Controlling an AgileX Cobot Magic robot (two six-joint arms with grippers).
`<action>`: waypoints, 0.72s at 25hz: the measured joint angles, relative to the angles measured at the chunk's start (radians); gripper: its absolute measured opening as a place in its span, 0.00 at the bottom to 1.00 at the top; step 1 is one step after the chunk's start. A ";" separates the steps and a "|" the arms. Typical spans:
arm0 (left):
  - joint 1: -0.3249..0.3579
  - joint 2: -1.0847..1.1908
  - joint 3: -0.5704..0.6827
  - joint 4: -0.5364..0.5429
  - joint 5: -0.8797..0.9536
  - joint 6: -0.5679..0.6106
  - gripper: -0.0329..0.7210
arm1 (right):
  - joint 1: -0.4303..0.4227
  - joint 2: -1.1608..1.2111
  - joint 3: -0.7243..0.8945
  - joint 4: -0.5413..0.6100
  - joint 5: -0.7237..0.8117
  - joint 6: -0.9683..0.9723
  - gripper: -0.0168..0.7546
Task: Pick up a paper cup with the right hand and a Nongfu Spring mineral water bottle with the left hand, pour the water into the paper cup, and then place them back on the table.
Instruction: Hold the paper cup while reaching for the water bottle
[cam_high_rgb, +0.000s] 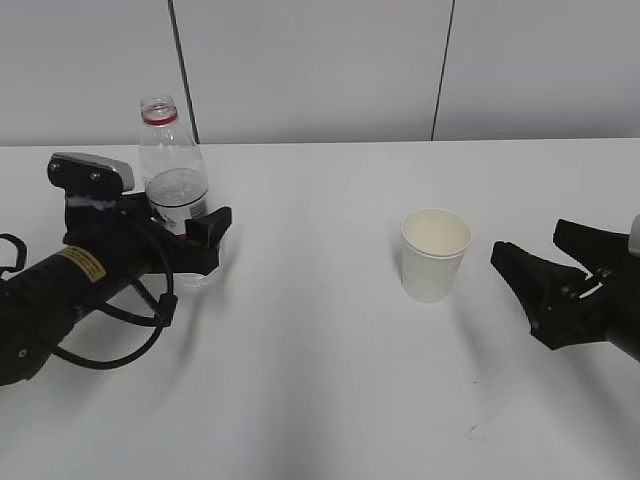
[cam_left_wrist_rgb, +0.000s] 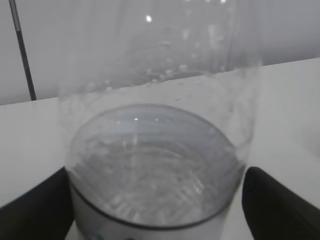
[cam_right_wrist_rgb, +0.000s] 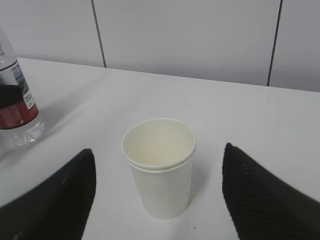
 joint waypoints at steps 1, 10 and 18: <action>0.000 0.020 -0.016 -0.001 0.000 0.000 0.82 | 0.000 0.000 0.000 0.000 0.000 0.000 0.78; 0.000 0.060 -0.062 -0.002 0.000 0.000 0.73 | 0.000 0.059 0.000 -0.001 -0.002 0.006 0.82; 0.000 0.060 -0.062 0.000 0.000 0.000 0.64 | 0.000 0.226 -0.036 -0.010 -0.003 0.038 0.83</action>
